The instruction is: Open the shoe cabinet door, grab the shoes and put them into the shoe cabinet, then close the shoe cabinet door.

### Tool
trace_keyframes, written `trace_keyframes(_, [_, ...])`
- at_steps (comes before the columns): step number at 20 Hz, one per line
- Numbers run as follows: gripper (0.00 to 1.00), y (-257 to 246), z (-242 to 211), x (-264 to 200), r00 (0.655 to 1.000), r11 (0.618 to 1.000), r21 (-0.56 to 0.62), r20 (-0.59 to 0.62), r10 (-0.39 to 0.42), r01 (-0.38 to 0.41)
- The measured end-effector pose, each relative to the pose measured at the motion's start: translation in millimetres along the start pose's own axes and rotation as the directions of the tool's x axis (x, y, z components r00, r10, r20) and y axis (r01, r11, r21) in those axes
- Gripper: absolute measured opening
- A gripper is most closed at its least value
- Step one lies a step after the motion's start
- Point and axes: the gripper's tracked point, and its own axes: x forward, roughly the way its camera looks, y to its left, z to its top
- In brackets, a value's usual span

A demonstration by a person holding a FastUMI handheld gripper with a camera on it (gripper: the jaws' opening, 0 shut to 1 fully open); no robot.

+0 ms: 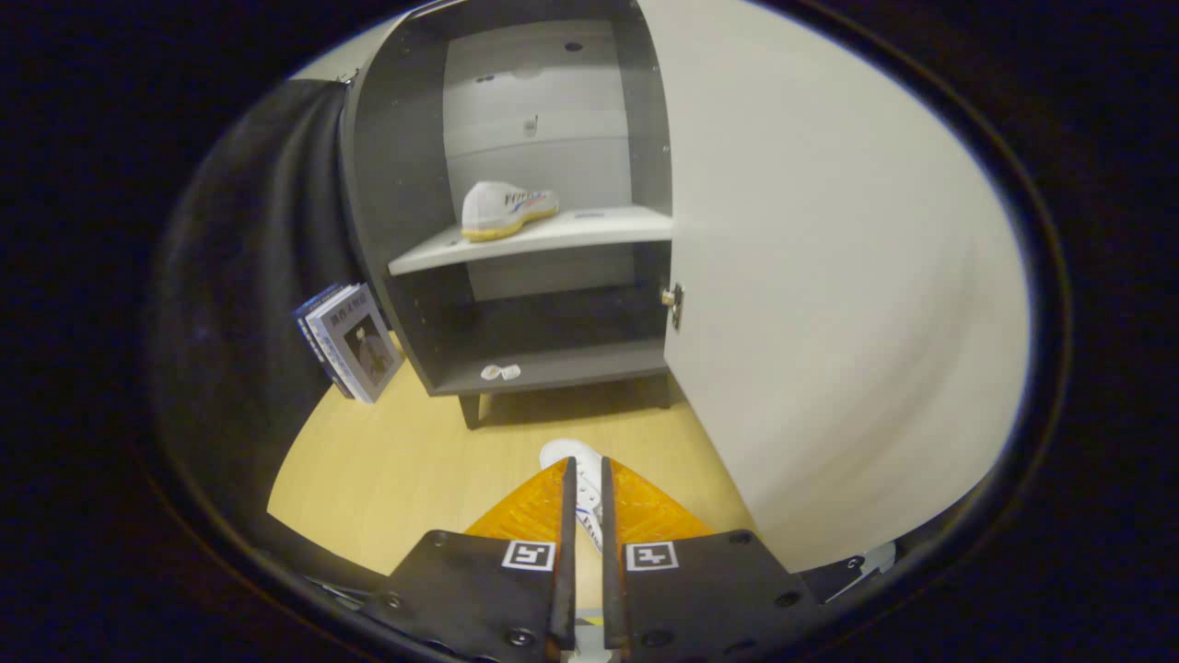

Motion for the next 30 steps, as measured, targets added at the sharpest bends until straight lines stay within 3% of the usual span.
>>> trace_keyframes(6, [0.14, 1.9, -82.9, 62.5, 0.979, 0.999, -0.028, -0.203, 0.033, -0.040])
trace_keyframes(11, [0.14, 1.0, -117.7, 89.8, 0.956, 0.996, -0.066, -0.289, 0.038, -0.060])
trace_keyframes(18, [0.14, -3.6, -136.9, 118.7, 0.935, 0.991, -0.101, -0.352, 0.045, -0.086])
trace_keyframes(23, [0.24, 1.0, -145.6, 135.6, 0.922, 0.987, -0.100, -0.378, 0.080, -0.126])
trace_keyframes(24, [0.28, 2.6, -145.7, 138.8, 0.923, 0.986, -0.101, -0.375, 0.085, -0.132])
trace_keyframes(30, [0.26, 9.8, -137.5, 151.8, 0.938, 0.981, -0.115, -0.327, 0.114, -0.159])
